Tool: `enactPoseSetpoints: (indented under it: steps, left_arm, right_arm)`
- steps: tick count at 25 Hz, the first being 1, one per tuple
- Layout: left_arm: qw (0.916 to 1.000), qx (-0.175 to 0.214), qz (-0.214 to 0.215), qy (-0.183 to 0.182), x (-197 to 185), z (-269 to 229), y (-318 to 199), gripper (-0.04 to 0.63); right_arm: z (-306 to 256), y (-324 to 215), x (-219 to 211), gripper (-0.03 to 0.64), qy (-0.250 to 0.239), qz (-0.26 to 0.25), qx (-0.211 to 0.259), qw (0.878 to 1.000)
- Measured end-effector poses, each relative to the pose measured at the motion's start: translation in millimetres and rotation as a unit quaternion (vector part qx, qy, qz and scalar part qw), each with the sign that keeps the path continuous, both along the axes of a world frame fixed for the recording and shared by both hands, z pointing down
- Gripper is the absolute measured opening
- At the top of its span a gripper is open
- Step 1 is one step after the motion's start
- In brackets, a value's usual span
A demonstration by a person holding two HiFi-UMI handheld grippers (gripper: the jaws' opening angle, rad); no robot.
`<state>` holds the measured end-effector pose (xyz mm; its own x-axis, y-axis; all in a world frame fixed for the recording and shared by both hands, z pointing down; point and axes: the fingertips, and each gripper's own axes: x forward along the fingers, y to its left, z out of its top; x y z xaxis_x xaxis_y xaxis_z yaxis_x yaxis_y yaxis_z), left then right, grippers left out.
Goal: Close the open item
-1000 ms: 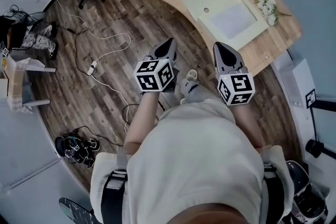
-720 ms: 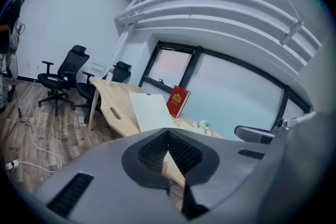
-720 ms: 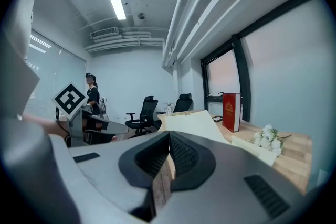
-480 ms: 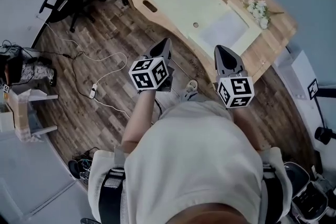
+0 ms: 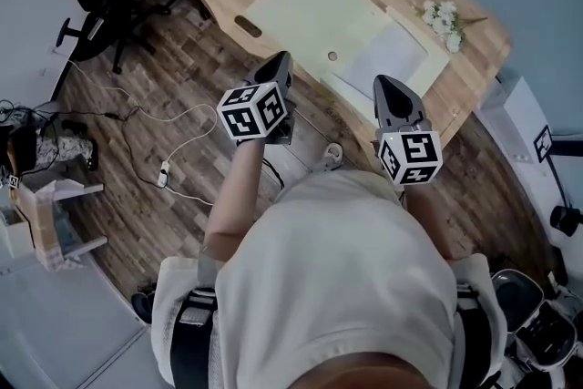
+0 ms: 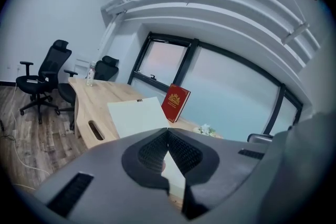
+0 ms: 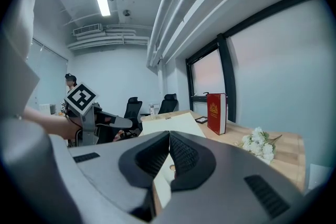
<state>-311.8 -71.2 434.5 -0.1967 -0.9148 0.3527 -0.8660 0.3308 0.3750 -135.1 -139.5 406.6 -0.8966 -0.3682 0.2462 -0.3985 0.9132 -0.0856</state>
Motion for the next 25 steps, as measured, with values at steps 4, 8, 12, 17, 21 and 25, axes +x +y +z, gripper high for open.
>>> enactPoseSetpoints:
  steps: [4,8,12,17,21,25]
  left_arm:
    - [1.0,-0.003,0.009,-0.001,-18.2,1.6,-17.6,0.02]
    - [0.9997,-0.011,0.023,-0.002,-33.0,4.2,-36.8,0.02]
    - [0.9994,-0.018,0.028,0.002,-51.1,5.3,-56.4,0.02]
    - [0.9985,-0.034,0.043,-0.003,-73.6,8.4,-82.2,0.02]
    - [0.9953,-0.063,0.07,-0.021,-88.6,12.2,-102.4,0.021]
    - [0.9903,-0.086,0.104,-0.033,-111.5,10.2,-123.2,0.083]
  right_arm:
    - [3.6,-8.5,0.5,0.018,0.002,0.015,-0.002,1.0]
    - [9.2,-18.4,5.1,0.018,0.008,0.029,-0.007,1.0]
    - [9.1,-29.8,7.2,0.018,0.009,0.038,-0.011,0.999]
    - [10.5,-45.1,10.7,0.018,0.012,0.054,-0.013,0.998]
    - [14.5,-53.8,15.0,0.018,0.019,0.065,-0.022,0.997]
    - [11.0,-63.6,19.3,0.018,0.016,0.079,-0.021,0.997]
